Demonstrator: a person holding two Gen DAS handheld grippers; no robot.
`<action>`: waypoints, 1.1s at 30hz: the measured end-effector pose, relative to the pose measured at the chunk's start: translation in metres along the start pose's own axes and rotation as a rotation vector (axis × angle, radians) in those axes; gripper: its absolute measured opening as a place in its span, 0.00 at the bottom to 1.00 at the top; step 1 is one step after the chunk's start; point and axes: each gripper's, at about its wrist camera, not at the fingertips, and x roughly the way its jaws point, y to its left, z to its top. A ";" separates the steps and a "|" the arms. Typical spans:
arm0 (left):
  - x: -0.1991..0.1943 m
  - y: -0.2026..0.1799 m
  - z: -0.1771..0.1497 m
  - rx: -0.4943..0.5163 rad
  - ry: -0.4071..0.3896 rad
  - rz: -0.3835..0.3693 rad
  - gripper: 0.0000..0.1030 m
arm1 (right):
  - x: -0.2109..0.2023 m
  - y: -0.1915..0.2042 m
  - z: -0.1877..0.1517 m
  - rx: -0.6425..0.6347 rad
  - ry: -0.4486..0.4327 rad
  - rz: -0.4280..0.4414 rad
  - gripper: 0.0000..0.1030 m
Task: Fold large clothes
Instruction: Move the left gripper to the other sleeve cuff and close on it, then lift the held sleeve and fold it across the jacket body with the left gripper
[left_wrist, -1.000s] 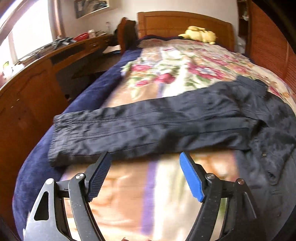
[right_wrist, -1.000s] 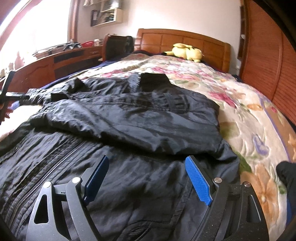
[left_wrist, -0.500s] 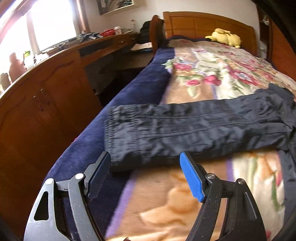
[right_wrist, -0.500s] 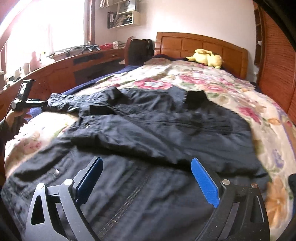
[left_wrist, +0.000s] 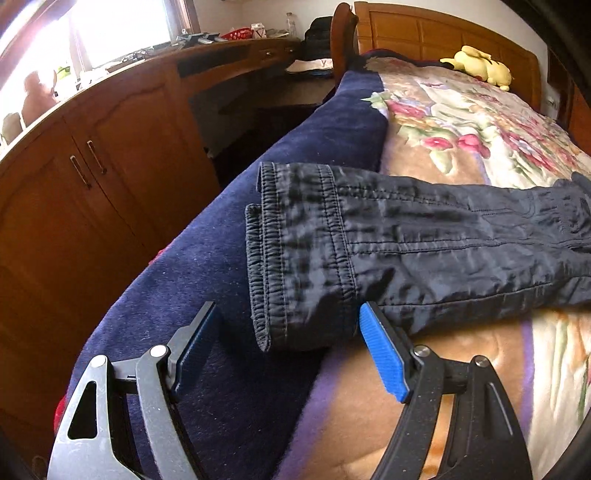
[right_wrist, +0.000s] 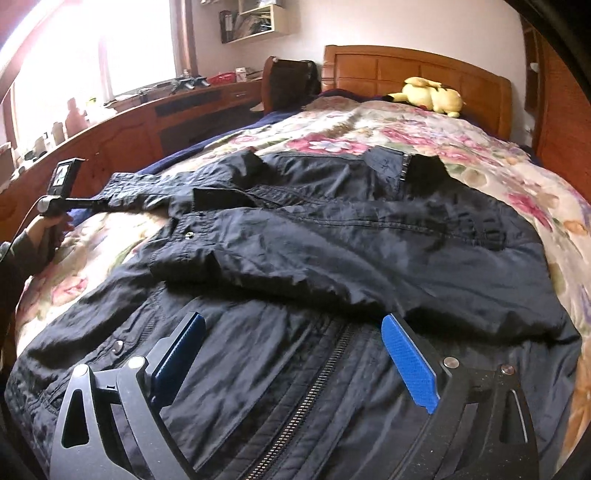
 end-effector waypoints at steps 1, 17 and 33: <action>0.001 0.002 0.000 -0.006 0.003 -0.009 0.76 | 0.000 0.000 -0.001 0.003 -0.002 0.004 0.94; -0.072 -0.043 0.012 0.123 -0.122 -0.081 0.03 | -0.006 -0.006 -0.008 -0.019 0.005 -0.015 0.94; -0.254 -0.220 0.039 0.364 -0.400 -0.305 0.02 | -0.037 -0.039 -0.011 0.040 -0.041 -0.057 0.94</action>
